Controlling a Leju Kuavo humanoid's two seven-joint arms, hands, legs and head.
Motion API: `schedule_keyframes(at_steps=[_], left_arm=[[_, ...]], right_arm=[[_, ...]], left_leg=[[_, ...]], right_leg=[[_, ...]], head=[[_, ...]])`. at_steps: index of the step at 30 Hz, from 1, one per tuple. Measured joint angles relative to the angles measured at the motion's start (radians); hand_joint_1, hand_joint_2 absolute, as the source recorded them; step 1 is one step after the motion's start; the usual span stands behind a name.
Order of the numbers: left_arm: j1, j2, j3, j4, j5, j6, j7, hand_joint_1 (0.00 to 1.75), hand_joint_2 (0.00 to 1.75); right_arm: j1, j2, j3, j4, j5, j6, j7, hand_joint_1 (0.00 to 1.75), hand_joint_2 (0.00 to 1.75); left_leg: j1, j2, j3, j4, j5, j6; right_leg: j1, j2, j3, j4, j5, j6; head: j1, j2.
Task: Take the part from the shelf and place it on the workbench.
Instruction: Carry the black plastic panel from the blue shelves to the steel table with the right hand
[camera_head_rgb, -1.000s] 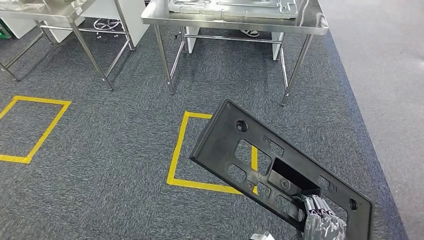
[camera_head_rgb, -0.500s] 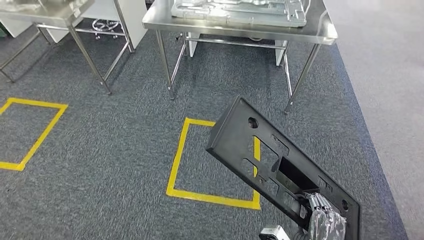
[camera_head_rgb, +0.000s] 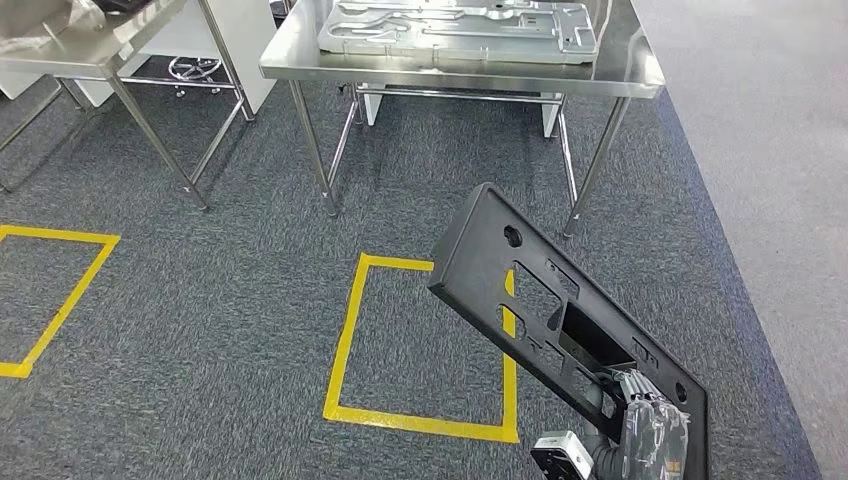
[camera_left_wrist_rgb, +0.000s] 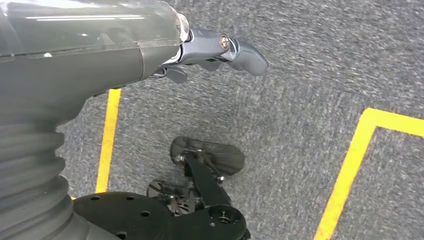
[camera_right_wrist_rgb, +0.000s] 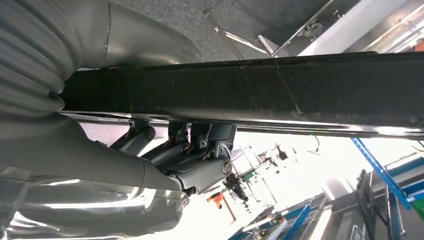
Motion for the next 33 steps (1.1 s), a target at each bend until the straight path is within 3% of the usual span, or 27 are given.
schedule_keyframes(at_steps=[4, 5, 7, 9, 10, 11, 12, 14, 15, 16, 19, 20, 22, 24, 26, 27, 28, 30, 31, 32, 33], left_arm=[[0.001, 0.002, 0.000, 0.000, 0.000, 0.006, 0.007, 0.00, 1.75], [0.000, 0.002, 0.000, 0.000, -0.001, 0.007, 0.009, 0.00, 1.75], [-0.002, 0.002, 0.000, 0.000, -0.002, 0.007, 0.011, 0.00, 1.75], [-0.003, 0.002, 0.000, 0.000, -0.004, 0.007, 0.011, 0.00, 1.75], [-0.002, 0.002, 0.000, 0.000, -0.004, 0.007, 0.011, 0.00, 1.75], [-0.001, 0.002, 0.000, 0.000, -0.004, 0.007, 0.011, 0.00, 1.75], [0.001, 0.002, 0.000, 0.000, -0.005, 0.006, 0.011, 0.00, 1.75], [0.000, 0.002, 0.000, 0.000, -0.007, 0.004, 0.011, 0.00, 1.75], [-0.001, 0.002, 0.000, 0.000, -0.009, 0.003, 0.011, 0.00, 1.75], [-0.003, 0.002, 0.000, 0.000, -0.010, 0.001, 0.011, 0.00, 1.75], [-0.006, 0.003, 0.000, 0.000, -0.014, -0.004, 0.011, 0.00, 1.75], [-0.007, 0.004, 0.000, 0.000, -0.015, -0.005, 0.010, 0.00, 1.75], [-0.011, 0.006, 0.000, 0.000, -0.019, -0.007, 0.010, 0.00, 1.75], [-0.013, 0.007, 0.000, 0.000, -0.023, -0.008, 0.011, 0.00, 1.75], [-0.011, 0.007, 0.000, 0.000, -0.025, -0.009, 0.011, 0.00, 1.75], [-0.009, 0.008, 0.000, 0.000, -0.027, -0.010, 0.012, 0.00, 1.75], [-0.007, 0.008, 0.000, 0.000, -0.028, -0.010, 0.012, 0.00, 1.75], [-0.004, 0.010, 0.000, 0.000, -0.030, -0.010, 0.013, 0.00, 1.75], [-0.004, 0.010, 0.000, 0.000, -0.031, -0.010, 0.015, 0.00, 1.75], [-0.003, 0.010, 0.000, 0.000, -0.031, -0.010, 0.016, 0.00, 1.75], [-0.004, 0.010, 0.000, 0.000, -0.032, -0.009, 0.018, 0.00, 1.75]], right_arm=[[-0.001, 0.012, -0.015, 0.009, -0.020, 0.002, -0.025, 1.75, 1.75], [-0.003, 0.014, -0.019, 0.011, -0.027, 0.003, -0.033, 1.75, 1.75], [-0.006, 0.019, -0.028, 0.014, -0.044, 0.007, -0.051, 1.75, 1.75], [-0.008, 0.024, -0.035, 0.019, -0.057, 0.010, -0.062, 1.75, 1.75], [-0.008, 0.026, -0.039, 0.023, -0.061, 0.011, -0.066, 1.75, 1.75], [-0.009, 0.027, -0.043, 0.026, -0.065, 0.013, -0.069, 1.75, 1.75], [-0.009, 0.028, -0.047, 0.029, -0.067, 0.014, -0.072, 1.75, 1.75], [-0.012, 0.030, -0.057, 0.033, -0.070, 0.016, -0.074, 1.75, 1.75], [-0.016, 0.030, -0.061, 0.036, -0.072, 0.016, -0.076, 1.75, 1.75], [-0.020, 0.030, -0.067, 0.038, -0.076, 0.017, -0.077, 1.75, 1.75], [-0.038, 0.030, -0.093, 0.042, -0.095, 0.019, -0.077, 1.75, 1.75], [-0.047, 0.030, -0.104, 0.042, -0.103, 0.021, -0.075, 1.75, 1.75], [-0.071, 0.029, -0.127, 0.042, -0.117, 0.031, -0.071, 1.75, 1.75], [-0.100, 0.026, -0.155, 0.043, -0.132, 0.054, -0.073, 1.75, 1.75], [-0.127, 0.020, -0.183, 0.045, -0.142, 0.078, -0.075, 1.75, 1.75], [-0.138, 0.017, -0.193, 0.046, -0.143, 0.086, -0.076, 1.75, 1.75], [-0.147, 0.015, -0.200, 0.047, -0.143, 0.093, -0.077, 1.75, 1.75], [-0.165, 0.012, -0.206, 0.052, -0.139, 0.107, -0.079, 1.75, 1.75], [-0.171, 0.012, -0.207, 0.054, -0.138, 0.115, -0.078, 1.75, 1.75], [-0.177, 0.012, -0.208, 0.056, -0.137, 0.123, -0.077, 1.75, 1.75], [-0.183, 0.011, -0.208, 0.058, -0.139, 0.132, -0.075, 1.75, 1.75]], left_leg=[[-0.002, -0.004, 0.034, -0.043, 0.017, 0.025], [0.001, -0.004, 0.048, -0.050, 0.022, 0.032], [0.004, -0.004, 0.068, -0.062, 0.020, 0.039], [0.005, -0.004, 0.079, -0.065, 0.008, 0.041], [0.005, -0.005, 0.086, -0.065, 0.001, 0.040], [0.005, -0.006, 0.094, -0.065, -0.006, 0.039], [0.005, -0.007, 0.105, -0.065, -0.015, 0.037], [0.004, -0.008, 0.129, -0.066, -0.032, 0.032], [0.004, -0.008, 0.138, -0.067, -0.039, 0.028], [0.004, -0.008, 0.143, -0.071, -0.046, 0.022], [0.001, -0.008, 0.156, -0.063, -0.043, 0.004], [0.001, -0.006, 0.150, -0.041, -0.038, 0.000], [0.002, -0.004, 0.094, 0.053, -0.047, -0.006], [0.004, -0.003, 0.002, 0.172, -0.093, -0.012], [0.006, -0.003, -0.059, 0.210, -0.130, -0.015], [0.006, -0.002, -0.068, 0.183, -0.119, -0.014], [0.006, -0.002, -0.066, 0.132, -0.082, -0.011], [0.002, 0.004, -0.053, 0.015, 0.029, -0.001], [-0.002, 0.006, -0.047, -0.020, 0.064, 0.005], [-0.005, 0.008, -0.042, -0.040, 0.079, 0.011], [-0.006, 0.007, -0.032, -0.046, 0.067, 0.017]], right_leg=[[0.002, 0.004, 0.029, 0.014, -0.003, 0.028], [0.001, 0.002, 0.023, 0.036, -0.005, 0.033], [-0.001, -0.001, -0.029, 0.126, -0.035, 0.042], [-0.004, -0.001, -0.115, 0.232, -0.085, 0.050], [-0.005, -0.001, -0.148, 0.257, -0.098, 0.051], [-0.006, -0.002, -0.166, 0.251, -0.089, 0.050], [-0.006, -0.002, -0.168, 0.214, -0.057, 0.048], [-0.002, -0.002, -0.149, 0.098, 0.039, 0.042], [0.001, -0.003, -0.141, 0.054, 0.067, 0.037], [0.005, -0.004, -0.137, 0.028, 0.084, 0.030], [0.004, -0.005, -0.118, 0.004, 0.089, 0.011], [0.001, -0.005, -0.105, -0.005, 0.089, 0.006], [-0.004, -0.006, -0.081, -0.019, 0.083, -0.002], [-0.004, -0.005, -0.064, -0.025, 0.069, -0.006], [-0.004, -0.003, -0.041, -0.026, 0.048, -0.005], [-0.004, -0.002, -0.026, -0.026, 0.035, -0.003], [-0.004, -0.002, -0.010, -0.026, 0.022, -0.001], [-0.003, -0.001, 0.017, -0.028, -0.004, 0.006], [-0.003, 0.000, 0.026, -0.032, -0.015, 0.012], [-0.002, 0.000, 0.038, -0.037, -0.021, 0.018], [-0.001, 0.001, 0.048, -0.037, -0.018, 0.026]], head=[[0.000, 0.000], [0.001, 0.000], [0.005, 0.000], [0.007, 0.000], [0.007, 0.000], [0.007, 0.000], [0.007, 0.000], [0.006, 0.000], [0.006, 0.000], [0.006, 0.000], [0.005, 0.000], [0.004, 0.000], [0.001, 0.000], [-0.002, 0.000], [-0.002, 0.000], [-0.002, 0.000], [-0.001, 0.000], [-0.002, 0.000], [-0.002, 0.000], [-0.003, 0.000], [-0.003, 0.000]])
